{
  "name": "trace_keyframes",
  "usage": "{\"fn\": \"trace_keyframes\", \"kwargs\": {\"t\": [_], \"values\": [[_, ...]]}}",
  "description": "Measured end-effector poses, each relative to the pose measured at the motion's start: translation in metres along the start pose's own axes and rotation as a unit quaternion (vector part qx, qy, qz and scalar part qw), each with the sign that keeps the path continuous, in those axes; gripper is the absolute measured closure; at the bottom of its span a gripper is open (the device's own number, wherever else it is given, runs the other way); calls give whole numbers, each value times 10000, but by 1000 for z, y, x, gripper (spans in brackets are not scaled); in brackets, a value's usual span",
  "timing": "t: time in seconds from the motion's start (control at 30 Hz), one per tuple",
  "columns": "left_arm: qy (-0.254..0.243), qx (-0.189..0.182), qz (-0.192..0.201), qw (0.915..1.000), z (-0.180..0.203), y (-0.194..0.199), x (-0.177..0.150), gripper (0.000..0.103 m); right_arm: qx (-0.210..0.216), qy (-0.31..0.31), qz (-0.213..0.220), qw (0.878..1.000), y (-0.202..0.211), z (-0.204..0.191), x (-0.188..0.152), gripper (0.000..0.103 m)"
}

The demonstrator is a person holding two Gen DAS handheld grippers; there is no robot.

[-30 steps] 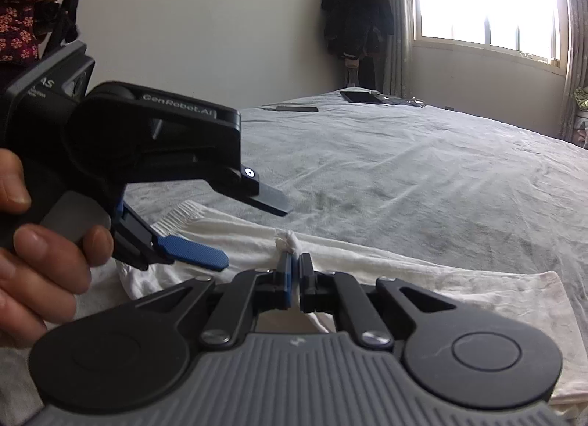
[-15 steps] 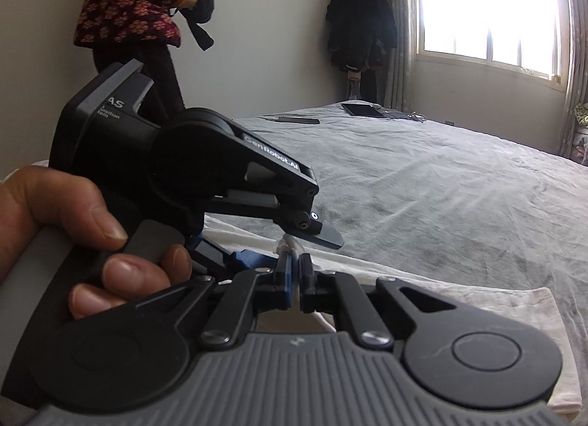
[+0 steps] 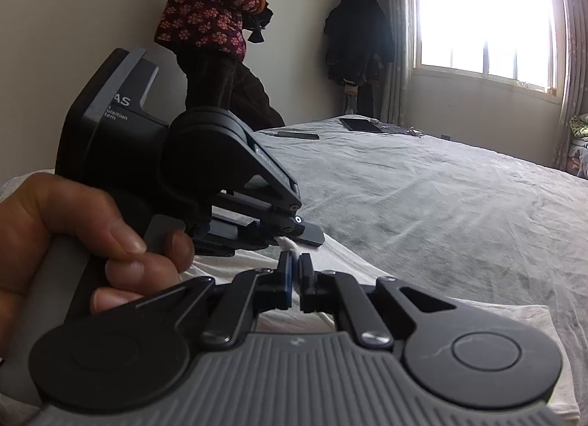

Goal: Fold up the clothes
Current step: 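Grasp the garment with the left gripper while the right gripper holds its end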

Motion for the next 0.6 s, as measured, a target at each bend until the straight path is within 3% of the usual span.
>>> {"fn": "trace_keyframes", "kwargs": {"t": [0.37, 0.6], "values": [[-75, -34, 164, 9998, -28, 20, 27, 101, 340, -269, -98, 9990, -27, -25, 10, 99], [-215, 218, 57, 9995, -50, 23, 30, 101, 507, -405, -212, 9977, -42, -43, 4, 99]]}}
Point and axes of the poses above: each gripper's, at about its wrist camera, not at the fingertips, and y roughly against the way its jaws point, z to its right, x to its top, the point moved 8 cm from there along -y, roughly the way its jaws point, and after that the axes turned 1 degree about -z, right-handed, at the moved point
